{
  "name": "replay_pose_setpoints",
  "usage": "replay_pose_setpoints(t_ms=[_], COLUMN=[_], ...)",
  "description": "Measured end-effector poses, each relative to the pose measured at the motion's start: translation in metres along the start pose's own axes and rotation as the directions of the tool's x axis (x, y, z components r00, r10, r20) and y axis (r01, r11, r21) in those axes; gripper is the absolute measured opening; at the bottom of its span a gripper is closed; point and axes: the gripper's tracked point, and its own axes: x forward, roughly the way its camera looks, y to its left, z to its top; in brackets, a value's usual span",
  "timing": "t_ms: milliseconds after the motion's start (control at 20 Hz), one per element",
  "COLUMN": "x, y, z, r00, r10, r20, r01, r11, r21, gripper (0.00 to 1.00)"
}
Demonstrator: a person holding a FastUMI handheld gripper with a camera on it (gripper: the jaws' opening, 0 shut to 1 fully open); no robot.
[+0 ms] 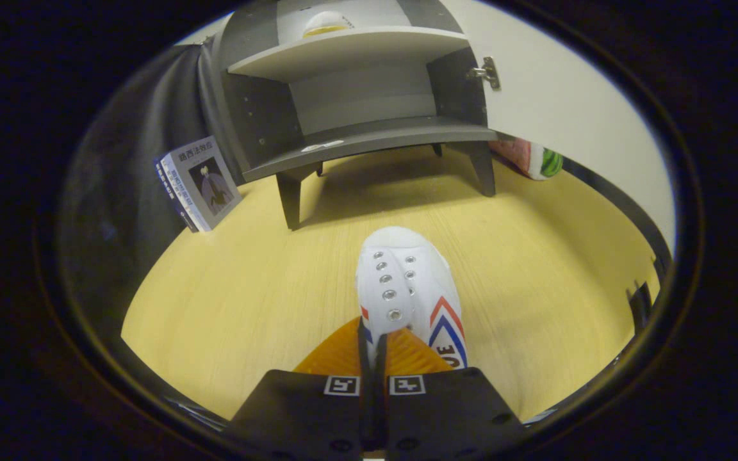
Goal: Open the shoe cabinet door, grab the shoes and put them into the shoe cabinet, then close the shoe cabinet door.
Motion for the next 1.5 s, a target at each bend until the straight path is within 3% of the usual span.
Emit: replay_pose_setpoints(t_ms=[350,600,900,1150,1350,1500], x=[-0.044,-0.101,-0.143,-0.115,-0.057,-0.001], y=[-0.006,0.006,0.016,0.009,-0.01,-0.015], z=[0.066,0.161,0.299,0.402,0.464,0.485], r00=[0.998,0.985,0.936,0.917,0.93,0.948], r10=[-0.035,-0.093,-0.119,-0.077,-0.045,-0.015], r20=[0.046,0.147,0.331,0.392,0.366,0.316], r01=[0.034,0.093,0.137,0.126,0.104,0.074], r11=[0.999,0.996,0.99,0.987,0.985,0.982], r21=[0.021,0.002,-0.03,-0.1,-0.141,-0.174], gripper=[0.02,0.03,0.02,0.02,0.02,0.02])
